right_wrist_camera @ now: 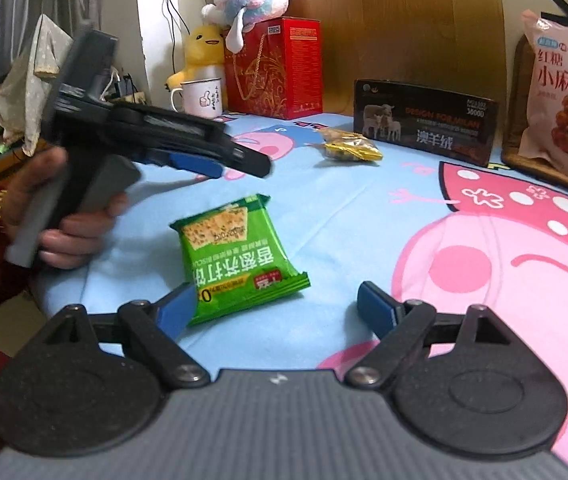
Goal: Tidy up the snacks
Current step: 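Move the left gripper down to the green cracker packet, then close the left gripper on the green cracker packet and lift it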
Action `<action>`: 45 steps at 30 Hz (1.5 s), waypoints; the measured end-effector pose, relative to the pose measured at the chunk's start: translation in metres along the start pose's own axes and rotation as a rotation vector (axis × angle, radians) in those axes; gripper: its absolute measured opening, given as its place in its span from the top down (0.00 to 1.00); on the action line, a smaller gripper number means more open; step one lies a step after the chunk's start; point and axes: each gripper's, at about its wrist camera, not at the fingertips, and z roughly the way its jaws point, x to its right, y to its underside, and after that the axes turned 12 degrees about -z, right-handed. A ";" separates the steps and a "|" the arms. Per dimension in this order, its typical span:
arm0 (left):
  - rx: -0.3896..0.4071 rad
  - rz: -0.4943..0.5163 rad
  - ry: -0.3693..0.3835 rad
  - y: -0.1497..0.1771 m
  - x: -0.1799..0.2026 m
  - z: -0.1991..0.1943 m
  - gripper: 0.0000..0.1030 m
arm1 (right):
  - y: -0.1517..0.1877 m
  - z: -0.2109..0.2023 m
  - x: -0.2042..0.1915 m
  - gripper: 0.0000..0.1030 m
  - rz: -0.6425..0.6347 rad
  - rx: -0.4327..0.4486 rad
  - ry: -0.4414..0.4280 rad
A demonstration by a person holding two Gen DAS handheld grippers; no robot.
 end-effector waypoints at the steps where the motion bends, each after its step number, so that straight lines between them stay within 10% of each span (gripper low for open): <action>1: -0.012 -0.024 0.030 0.001 -0.003 -0.004 0.07 | 0.000 -0.001 0.002 0.14 0.001 -0.003 0.018; 6: -0.094 -0.148 0.176 0.004 -0.016 -0.014 0.09 | 0.004 -0.007 0.015 0.15 0.042 -0.029 0.122; 13: -0.184 -0.158 0.278 0.008 -0.005 -0.013 0.24 | 0.000 -0.014 -0.001 0.17 0.034 0.005 0.028; 26: -0.236 -0.111 0.198 0.027 -0.003 -0.041 0.37 | -0.011 0.005 -0.014 0.35 -0.005 -0.001 -0.106; 45: -0.287 -0.078 0.172 0.035 0.008 -0.034 0.46 | -0.012 0.001 -0.030 0.28 -0.144 0.032 -0.300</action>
